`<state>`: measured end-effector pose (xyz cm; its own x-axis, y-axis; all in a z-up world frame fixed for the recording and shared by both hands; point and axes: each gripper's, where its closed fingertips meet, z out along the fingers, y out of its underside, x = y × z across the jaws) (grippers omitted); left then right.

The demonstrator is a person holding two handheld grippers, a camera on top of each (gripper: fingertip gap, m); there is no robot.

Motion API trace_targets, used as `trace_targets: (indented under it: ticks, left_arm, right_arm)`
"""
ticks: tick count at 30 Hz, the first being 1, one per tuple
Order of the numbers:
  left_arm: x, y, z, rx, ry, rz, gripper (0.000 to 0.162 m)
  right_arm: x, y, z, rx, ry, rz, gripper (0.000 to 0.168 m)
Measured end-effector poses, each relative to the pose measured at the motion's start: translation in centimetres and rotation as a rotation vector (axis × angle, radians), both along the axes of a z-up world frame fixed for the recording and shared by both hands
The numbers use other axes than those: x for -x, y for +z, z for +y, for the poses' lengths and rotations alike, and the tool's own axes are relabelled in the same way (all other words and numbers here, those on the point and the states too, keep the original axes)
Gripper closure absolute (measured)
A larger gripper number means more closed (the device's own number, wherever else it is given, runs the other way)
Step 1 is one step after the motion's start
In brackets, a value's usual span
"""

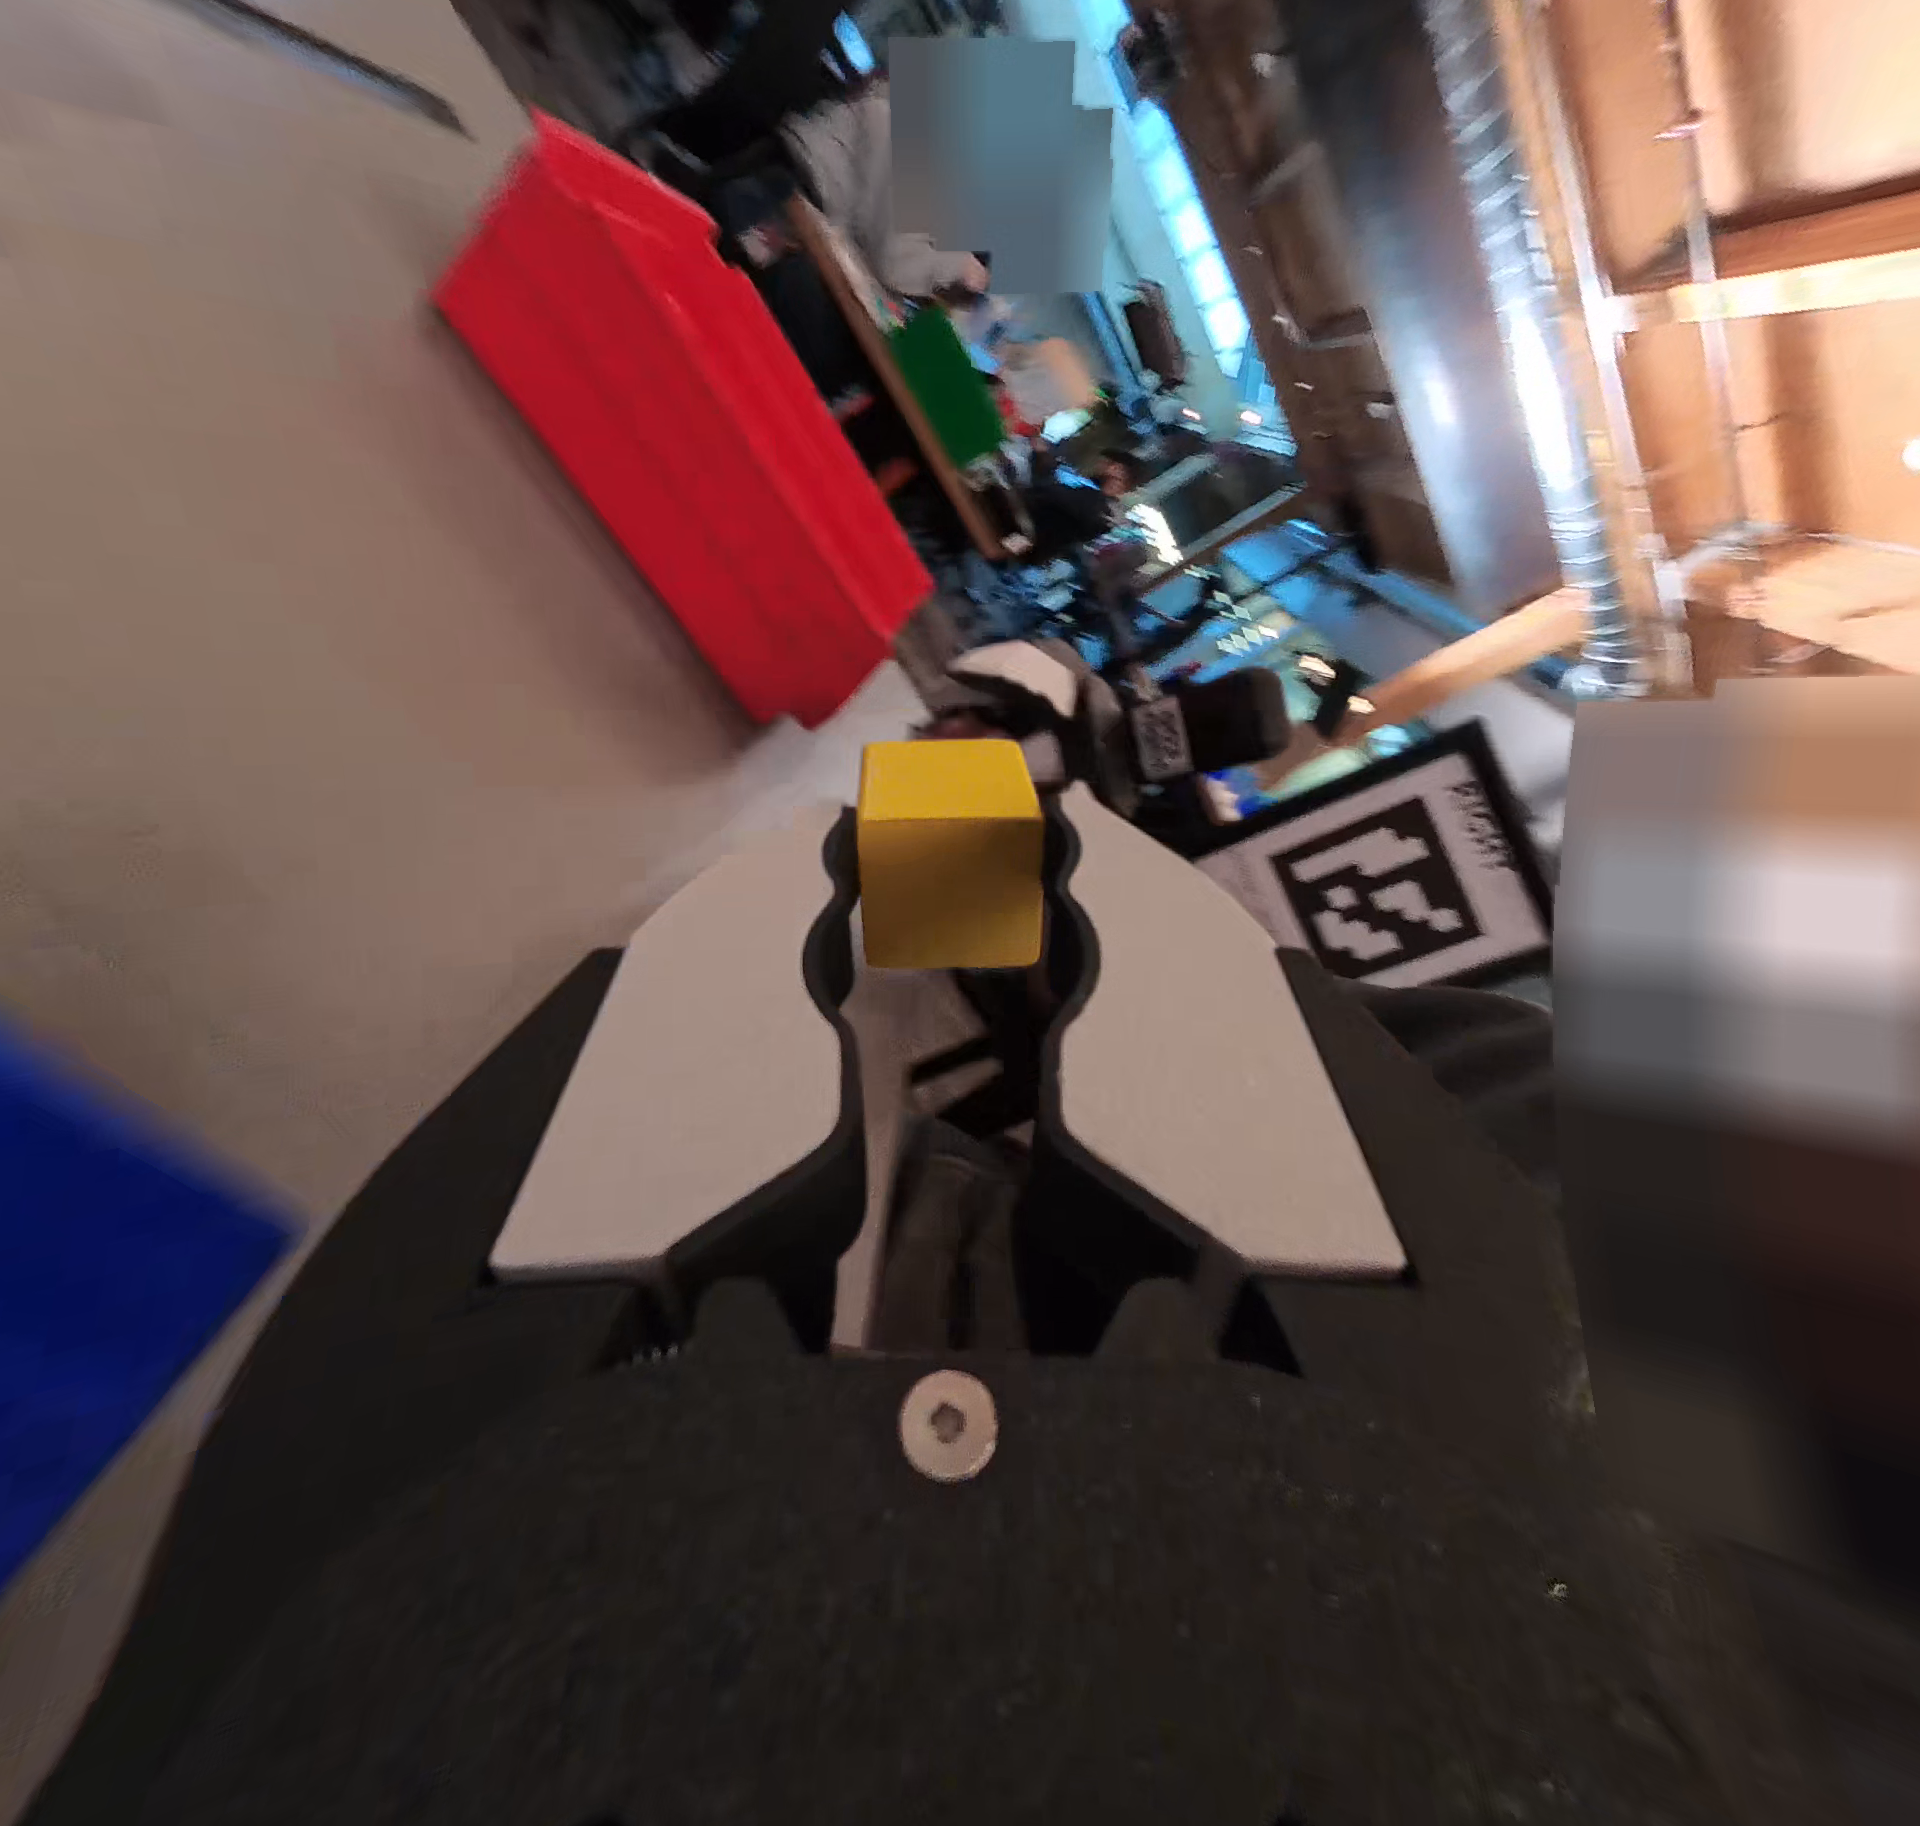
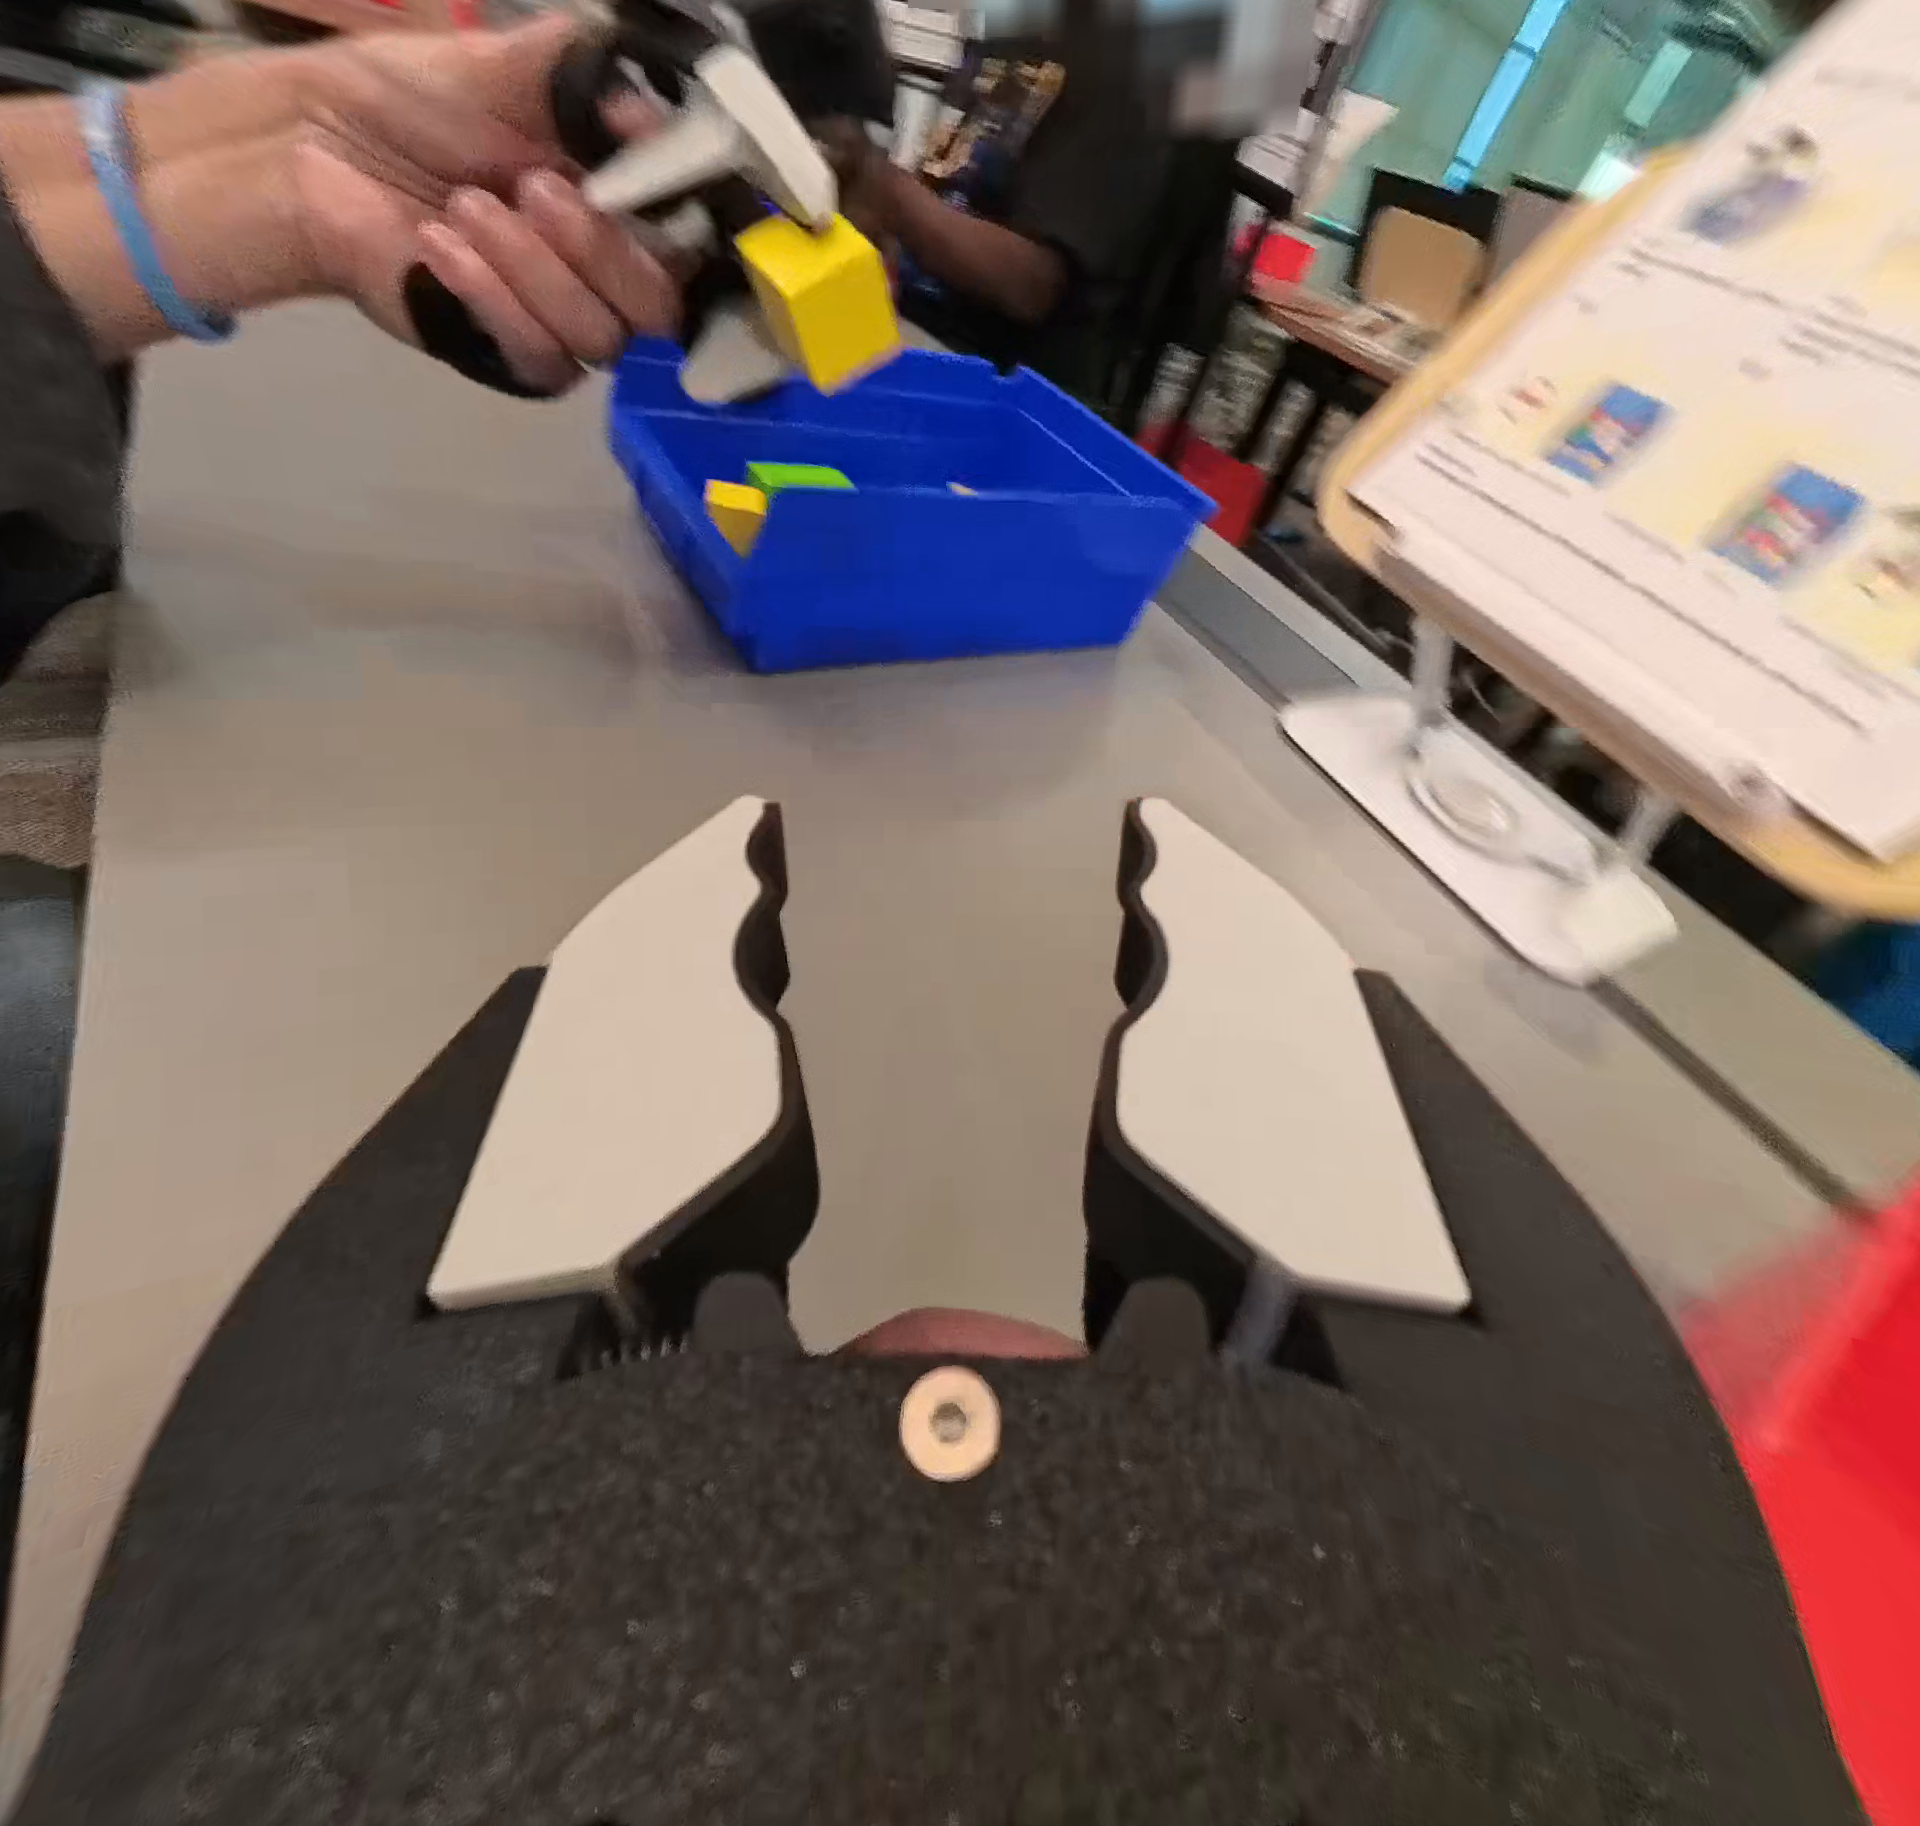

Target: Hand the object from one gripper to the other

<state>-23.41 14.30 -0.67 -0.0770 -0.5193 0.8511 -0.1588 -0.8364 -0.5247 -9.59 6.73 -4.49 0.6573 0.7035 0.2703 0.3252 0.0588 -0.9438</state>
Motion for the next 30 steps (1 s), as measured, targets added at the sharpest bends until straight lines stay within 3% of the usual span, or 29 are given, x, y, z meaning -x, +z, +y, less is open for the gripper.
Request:
trace_targets:
  ticks: [7, 10, 12, 18, 19, 21, 26, 28, 30]
  left_arm:
    - [-6.6, -0.7, -4.7, 0.211, -0.153, -0.101, 0.129]
    - [-7.1, -1.0, -5.2, 0.226, -0.175, -0.107, 0.129]
    - [-7.3, -1.0, -5.3, 0.248, -0.176, -0.118, 0.129]
    - [-7.2, -1.3, -6.6, 0.31, -0.219, -0.174, 0.128]
    - [-6.6, -1.3, -6.7, 0.301, -0.202, -0.182, 0.118]
    - [-5.3, -2.0, -6.9, 0.222, -0.14, -0.153, 0.107]
    - [-2.1, -7.3, -8.7, -0.036, -0.014, 0.089, 0.118]
    - [-1.0, -9.9, -8.7, -0.155, 0.061, 0.215, 0.121]
    - [-0.4, -11.9, -8.6, -0.228, 0.103, 0.307, 0.125]
  right_arm:
    - [7.7, 2.1, 3.2, -0.038, 0.258, 0.008, 0.111]
    - [8.2, 2.0, 2.9, -0.068, 0.283, -0.007, 0.119]
    - [8.0, 2.0, 2.7, -0.102, 0.279, -0.008, 0.136]
    - [7.2, 1.7, 1.8, -0.026, 0.292, -0.006, 0.136]
    - [6.7, 2.2, 1.7, -0.032, 0.283, 0.007, 0.136]
    - [4.9, 3.6, 1.9, -0.044, 0.242, 0.022, 0.136]
    - [-6.8, 8.6, 5.9, 0.003, -0.09, 0.051, 0.136]
    - [-13.1, 7.8, 8.2, 0.162, -0.272, 0.024, 0.136]
    - [-19.1, 4.1, 9.5, 0.396, -0.44, -0.088, 0.136]
